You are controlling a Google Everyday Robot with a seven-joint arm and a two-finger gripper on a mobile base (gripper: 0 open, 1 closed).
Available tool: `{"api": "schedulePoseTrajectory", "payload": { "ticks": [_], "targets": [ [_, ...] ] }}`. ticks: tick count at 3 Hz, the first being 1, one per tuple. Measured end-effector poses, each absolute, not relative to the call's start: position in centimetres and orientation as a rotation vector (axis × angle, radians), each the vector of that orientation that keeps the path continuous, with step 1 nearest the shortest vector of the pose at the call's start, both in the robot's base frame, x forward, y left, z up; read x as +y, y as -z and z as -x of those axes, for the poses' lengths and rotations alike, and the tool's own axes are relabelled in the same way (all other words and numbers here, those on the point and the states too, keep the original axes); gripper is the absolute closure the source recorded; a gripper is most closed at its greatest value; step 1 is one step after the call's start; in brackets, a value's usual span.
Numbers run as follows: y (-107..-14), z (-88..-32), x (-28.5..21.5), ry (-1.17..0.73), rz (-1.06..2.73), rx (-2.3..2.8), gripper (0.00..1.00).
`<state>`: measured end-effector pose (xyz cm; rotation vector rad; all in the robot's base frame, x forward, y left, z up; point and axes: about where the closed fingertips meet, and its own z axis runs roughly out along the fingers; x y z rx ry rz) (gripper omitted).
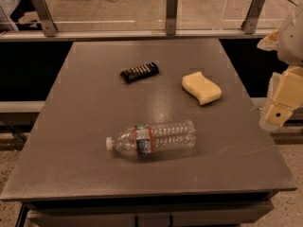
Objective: Pick sponge
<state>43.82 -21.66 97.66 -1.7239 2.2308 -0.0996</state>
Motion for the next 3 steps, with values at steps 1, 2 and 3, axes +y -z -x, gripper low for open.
{"api": "schedulePoseTrajectory", "payload": {
  "ticks": [1, 2, 3],
  "targets": [
    [-97.7, -43.8, -21.7, 0.100, 1.724, 2.231, 0.00],
    [-97.6, -45.8, -20.2, 0.093, 1.717, 2.191, 0.00],
    [-97.2, -49.3, -17.8, 0.075, 1.692, 2.135, 0.00]
  ]
}}
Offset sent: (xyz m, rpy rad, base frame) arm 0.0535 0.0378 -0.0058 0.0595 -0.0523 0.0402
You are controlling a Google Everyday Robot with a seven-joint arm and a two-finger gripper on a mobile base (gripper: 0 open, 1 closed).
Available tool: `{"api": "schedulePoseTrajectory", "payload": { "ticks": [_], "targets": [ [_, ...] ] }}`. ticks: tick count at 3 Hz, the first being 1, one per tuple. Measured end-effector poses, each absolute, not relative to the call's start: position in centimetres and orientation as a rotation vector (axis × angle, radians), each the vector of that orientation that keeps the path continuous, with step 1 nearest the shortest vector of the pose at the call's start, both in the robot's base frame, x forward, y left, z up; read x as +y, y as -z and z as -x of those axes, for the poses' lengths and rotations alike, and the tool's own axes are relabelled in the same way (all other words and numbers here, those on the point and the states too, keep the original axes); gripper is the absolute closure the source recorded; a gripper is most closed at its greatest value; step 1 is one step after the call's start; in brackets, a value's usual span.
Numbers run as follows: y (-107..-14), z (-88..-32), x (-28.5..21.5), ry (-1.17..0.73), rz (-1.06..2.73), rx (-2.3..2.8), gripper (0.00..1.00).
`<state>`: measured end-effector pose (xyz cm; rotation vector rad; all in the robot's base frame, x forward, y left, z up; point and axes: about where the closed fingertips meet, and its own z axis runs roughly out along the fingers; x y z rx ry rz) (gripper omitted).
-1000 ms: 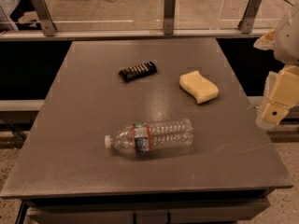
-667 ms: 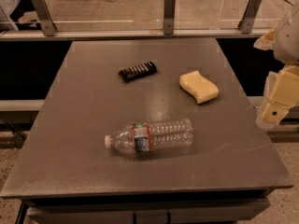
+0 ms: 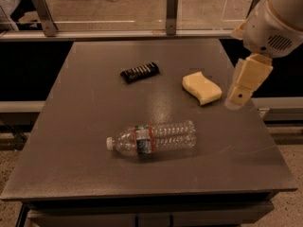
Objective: Pick sponge
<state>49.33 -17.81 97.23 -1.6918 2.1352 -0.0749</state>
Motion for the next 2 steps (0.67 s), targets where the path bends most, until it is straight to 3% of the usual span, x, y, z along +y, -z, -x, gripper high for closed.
{"api": "schedulePoseTrajectory", "payload": {
  "ticks": [2],
  "targets": [
    [-93.5, -55.6, -14.0, 0.023, 1.605, 2.129, 0.00]
  ]
}}
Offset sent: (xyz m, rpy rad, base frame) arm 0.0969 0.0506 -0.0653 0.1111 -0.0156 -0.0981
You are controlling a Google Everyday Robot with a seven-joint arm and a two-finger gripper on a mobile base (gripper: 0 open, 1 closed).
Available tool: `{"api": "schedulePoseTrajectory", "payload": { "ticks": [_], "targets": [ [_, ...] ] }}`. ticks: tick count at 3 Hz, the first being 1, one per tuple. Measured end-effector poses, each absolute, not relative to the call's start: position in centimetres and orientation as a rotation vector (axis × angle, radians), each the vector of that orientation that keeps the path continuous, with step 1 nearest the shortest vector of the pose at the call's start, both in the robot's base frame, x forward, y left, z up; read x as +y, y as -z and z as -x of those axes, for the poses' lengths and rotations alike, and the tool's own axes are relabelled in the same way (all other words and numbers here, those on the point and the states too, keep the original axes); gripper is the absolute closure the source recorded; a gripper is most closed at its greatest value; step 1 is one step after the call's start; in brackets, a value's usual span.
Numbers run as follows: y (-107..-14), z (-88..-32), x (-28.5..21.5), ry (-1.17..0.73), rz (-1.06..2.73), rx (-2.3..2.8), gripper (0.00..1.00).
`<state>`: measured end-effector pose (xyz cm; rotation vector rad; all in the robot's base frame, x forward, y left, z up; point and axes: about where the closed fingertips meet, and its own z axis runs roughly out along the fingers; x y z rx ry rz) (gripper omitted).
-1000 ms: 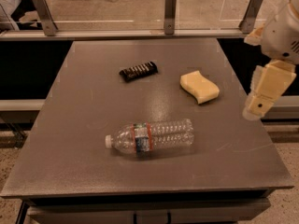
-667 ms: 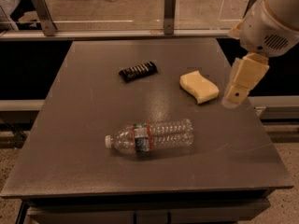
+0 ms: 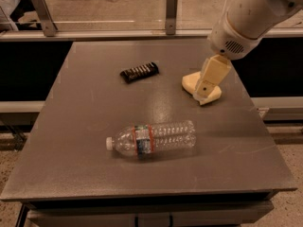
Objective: Pick sponge
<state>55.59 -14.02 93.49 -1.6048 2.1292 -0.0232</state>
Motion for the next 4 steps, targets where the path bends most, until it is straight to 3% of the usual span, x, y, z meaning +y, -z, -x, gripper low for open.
{"api": "schedulePoseTrajectory", "payload": {
  "ticks": [3, 4],
  "targets": [
    [-85.6, -58.6, -15.7, -0.081, 1.346, 2.334, 0.00],
    [-84.0, -59.1, -16.1, -0.152, 1.290, 2.371, 0.18]
  ]
}}
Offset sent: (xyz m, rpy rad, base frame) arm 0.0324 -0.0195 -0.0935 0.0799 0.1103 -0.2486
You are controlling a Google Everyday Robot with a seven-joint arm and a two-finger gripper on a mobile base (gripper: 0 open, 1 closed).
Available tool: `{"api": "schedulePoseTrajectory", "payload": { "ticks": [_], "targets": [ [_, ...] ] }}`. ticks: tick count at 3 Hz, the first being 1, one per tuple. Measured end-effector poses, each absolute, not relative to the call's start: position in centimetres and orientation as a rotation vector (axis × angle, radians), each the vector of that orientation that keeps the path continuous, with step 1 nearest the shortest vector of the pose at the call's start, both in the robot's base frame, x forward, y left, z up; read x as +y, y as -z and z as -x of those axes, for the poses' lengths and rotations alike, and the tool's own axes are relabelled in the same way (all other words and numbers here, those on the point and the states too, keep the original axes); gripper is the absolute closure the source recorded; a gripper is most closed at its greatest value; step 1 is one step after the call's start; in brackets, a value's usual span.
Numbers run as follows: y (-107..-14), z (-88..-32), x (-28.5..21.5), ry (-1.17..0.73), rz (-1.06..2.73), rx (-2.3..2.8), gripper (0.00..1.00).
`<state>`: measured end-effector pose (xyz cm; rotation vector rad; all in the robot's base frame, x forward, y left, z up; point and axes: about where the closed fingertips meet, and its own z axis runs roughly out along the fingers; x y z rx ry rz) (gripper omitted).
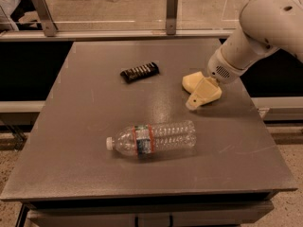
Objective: Pick sponge
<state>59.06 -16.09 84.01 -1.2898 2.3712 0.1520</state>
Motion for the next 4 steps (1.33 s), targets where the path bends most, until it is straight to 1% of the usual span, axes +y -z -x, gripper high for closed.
{"api": "schedulePoseTrajectory", "payload": {
  "ticks": [1, 2, 3, 4],
  "targets": [
    [-83.7, -59.2, -16.1, -0.256, 1.254, 2.366, 0.41],
    [-85.1, -58.9, -15.1, -0.353, 1.276, 2.305, 0.65],
    [-87.9, -58.3, -14.1, -0.400, 1.327, 2.219, 0.88],
    [-91.1, -57.4, -13.6, -0.422, 1.383, 2.125, 1.00]
  ]
}}
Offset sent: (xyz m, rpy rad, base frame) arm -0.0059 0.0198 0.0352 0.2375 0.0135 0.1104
